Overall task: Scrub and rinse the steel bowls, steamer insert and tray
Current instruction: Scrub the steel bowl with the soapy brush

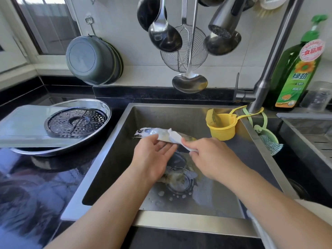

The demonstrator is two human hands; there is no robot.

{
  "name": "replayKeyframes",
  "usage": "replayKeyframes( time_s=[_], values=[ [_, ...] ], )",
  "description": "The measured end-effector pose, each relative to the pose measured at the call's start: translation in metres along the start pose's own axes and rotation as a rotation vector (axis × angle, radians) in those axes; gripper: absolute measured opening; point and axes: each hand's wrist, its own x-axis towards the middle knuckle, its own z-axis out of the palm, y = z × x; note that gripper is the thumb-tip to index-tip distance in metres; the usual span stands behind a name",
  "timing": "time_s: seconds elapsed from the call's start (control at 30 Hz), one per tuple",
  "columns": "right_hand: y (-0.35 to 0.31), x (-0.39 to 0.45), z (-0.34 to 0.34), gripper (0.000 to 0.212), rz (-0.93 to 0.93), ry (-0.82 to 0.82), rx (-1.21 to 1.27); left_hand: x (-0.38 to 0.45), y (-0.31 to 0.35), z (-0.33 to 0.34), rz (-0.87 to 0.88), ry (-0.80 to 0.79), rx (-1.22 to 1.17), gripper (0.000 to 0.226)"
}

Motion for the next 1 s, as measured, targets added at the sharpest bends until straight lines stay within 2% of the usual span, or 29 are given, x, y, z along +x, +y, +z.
replayKeyframes(
  time_s=[0.13, 0.23, 0.37, 0.53, 0.63, 0.73, 0.9, 1.0],
  values=[
    [-0.014, 0.007, 0.019, 0.050, -0.108, 0.044, 0.070, 0.003, -0.008, -0.001, -0.028, 0.001, 0.149, 0.031],
    [-0.004, 0.008, 0.012, 0.050, -0.034, 0.078, 0.013, 0.005, -0.007, -0.004, -0.022, 0.033, 0.160, 0.036],
    [0.005, 0.004, 0.001, 0.049, 0.077, 0.077, -0.029, 0.008, -0.004, -0.002, 0.016, 0.070, 0.122, 0.035],
    [-0.013, 0.003, 0.014, 0.048, -0.097, 0.040, 0.115, 0.001, -0.007, -0.001, -0.020, -0.002, 0.123, 0.036],
    [0.000, 0.007, 0.009, 0.049, 0.012, 0.098, 0.034, 0.006, 0.002, -0.005, 0.060, 0.009, 0.008, 0.034],
    [0.013, 0.007, 0.002, 0.050, 0.105, 0.083, -0.033, 0.005, 0.004, -0.005, 0.089, 0.015, -0.035, 0.026],
    [-0.016, 0.000, 0.011, 0.049, -0.040, 0.032, 0.145, 0.003, -0.002, -0.002, 0.036, 0.009, 0.001, 0.028],
    [-0.011, 0.004, 0.011, 0.048, -0.001, 0.052, 0.119, 0.006, 0.002, -0.004, 0.092, 0.056, -0.051, 0.023]
  ],
)
